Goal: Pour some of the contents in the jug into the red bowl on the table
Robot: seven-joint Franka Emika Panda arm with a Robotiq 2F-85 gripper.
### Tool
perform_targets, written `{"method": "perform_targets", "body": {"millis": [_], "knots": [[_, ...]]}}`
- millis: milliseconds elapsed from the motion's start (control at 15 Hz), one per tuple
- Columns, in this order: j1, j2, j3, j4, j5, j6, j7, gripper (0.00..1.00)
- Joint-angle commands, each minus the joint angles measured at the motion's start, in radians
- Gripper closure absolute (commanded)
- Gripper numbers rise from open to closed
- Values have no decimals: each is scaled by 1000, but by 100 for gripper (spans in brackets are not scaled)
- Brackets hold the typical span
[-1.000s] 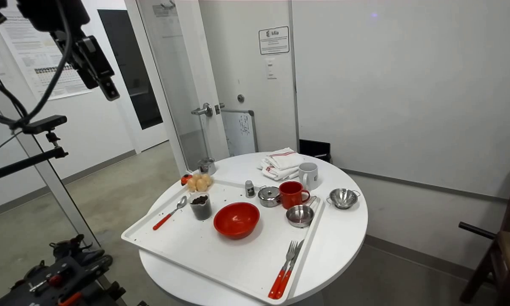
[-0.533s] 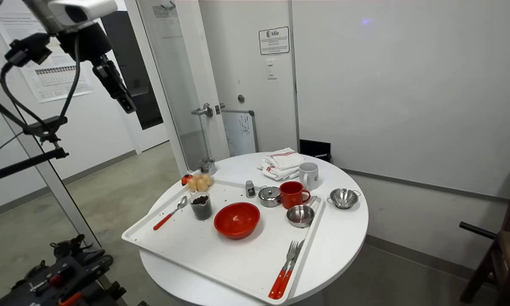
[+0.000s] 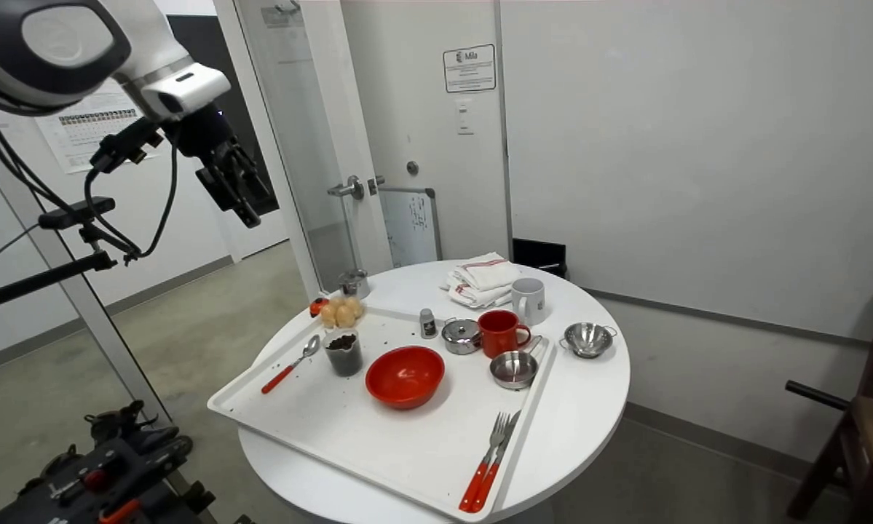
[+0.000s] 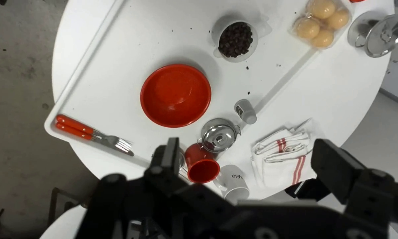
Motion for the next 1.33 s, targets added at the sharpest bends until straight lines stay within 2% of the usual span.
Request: {"method": "perform_targets", "body": {"millis": [0, 133, 200, 533, 600, 1000, 1067, 1267], "knots": [[37, 3, -38, 2, -26, -3, 17, 0], [40, -7, -43, 2, -25, -4, 16, 0], [-26, -20, -1, 4, -67, -55, 154, 0], [-62, 66, 50, 45, -160, -86, 476, 0], [-100, 87, 102, 62, -150, -99, 536, 0], [-199, 288, 258, 217, -195, -218, 920, 0], [-105, 343, 170, 246, -253, -248, 1008, 0], [-22, 488, 79, 346, -239, -337, 1087, 0]]}}
